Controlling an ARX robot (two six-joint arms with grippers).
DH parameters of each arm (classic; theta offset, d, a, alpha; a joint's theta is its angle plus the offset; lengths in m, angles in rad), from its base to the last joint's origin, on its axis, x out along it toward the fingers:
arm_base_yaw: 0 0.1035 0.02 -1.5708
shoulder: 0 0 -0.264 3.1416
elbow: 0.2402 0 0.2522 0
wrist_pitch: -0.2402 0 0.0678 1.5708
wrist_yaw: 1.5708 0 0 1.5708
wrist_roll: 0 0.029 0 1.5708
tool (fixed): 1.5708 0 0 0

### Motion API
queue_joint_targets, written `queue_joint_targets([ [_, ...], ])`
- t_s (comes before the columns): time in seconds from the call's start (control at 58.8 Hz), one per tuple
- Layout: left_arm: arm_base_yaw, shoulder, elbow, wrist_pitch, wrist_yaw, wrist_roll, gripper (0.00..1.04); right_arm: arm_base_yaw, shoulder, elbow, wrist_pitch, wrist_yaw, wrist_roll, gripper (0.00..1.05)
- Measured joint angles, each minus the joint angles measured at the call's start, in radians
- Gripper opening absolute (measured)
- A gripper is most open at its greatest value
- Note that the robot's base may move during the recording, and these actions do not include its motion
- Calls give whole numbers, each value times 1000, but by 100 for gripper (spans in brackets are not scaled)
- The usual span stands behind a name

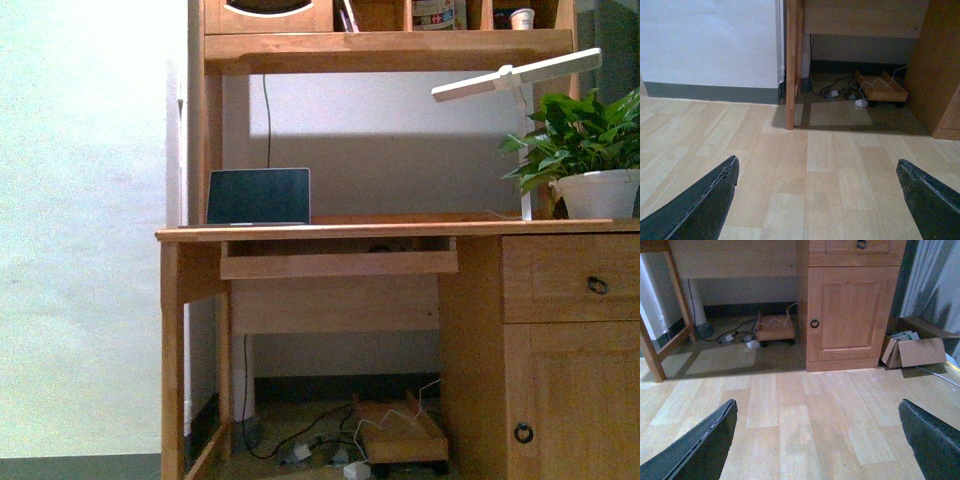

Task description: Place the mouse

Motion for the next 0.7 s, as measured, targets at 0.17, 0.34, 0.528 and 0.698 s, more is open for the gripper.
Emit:
queue_joint_targets([
  [0.17,0,0,0,0,0,0,97,0,0,0,0,0,0,97],
  [0.34,0,0,0,0,0,0,97,0,0,0,0,0,0,97],
  [0.528,0,0,0,0,0,0,97,0,0,0,0,0,0,97],
  [0.698,0,0,0,0,0,0,97,0,0,0,0,0,0,97],
])
